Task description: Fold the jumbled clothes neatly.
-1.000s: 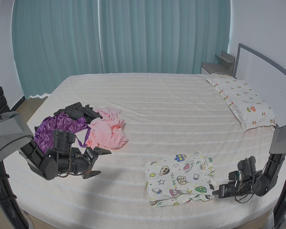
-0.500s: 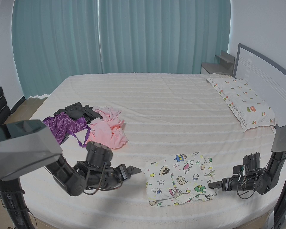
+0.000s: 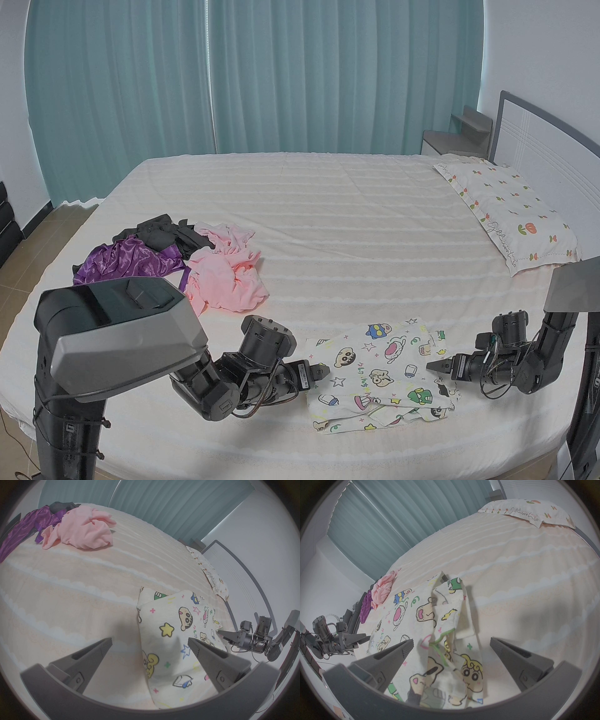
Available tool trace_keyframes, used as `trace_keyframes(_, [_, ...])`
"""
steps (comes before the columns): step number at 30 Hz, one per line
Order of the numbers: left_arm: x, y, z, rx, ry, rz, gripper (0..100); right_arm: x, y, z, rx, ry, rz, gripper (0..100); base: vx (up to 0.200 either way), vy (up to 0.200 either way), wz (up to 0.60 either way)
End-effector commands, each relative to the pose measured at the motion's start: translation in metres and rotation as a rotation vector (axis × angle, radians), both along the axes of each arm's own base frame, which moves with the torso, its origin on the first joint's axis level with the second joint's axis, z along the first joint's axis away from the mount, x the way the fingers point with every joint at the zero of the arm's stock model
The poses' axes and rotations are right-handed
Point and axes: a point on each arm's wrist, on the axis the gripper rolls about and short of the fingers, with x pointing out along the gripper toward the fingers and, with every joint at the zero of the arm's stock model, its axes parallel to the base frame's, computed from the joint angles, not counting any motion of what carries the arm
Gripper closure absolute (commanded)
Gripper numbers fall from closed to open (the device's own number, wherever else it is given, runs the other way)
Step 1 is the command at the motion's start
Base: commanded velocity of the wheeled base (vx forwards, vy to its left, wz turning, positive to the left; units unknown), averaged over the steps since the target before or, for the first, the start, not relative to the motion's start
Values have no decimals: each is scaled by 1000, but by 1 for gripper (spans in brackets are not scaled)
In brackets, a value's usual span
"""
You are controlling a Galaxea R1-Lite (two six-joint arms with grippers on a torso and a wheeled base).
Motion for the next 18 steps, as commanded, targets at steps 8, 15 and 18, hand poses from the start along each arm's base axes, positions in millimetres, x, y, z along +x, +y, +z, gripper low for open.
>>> trace_keyframes(8, [21, -17, -24, 29, -46, -98, 0, 7, 17, -11, 4, 9, 52, 0, 0, 0, 0])
trace_keyframes(15, [19, -19, -23, 11, -44, -210, 0, 11, 27, -12, 7, 25, 64, 100, 0, 0, 0])
trace_keyframes(18, [19, -19, -23, 11, -42, -209, 100, 11, 28, -12, 7, 30, 67, 100, 0, 0, 0])
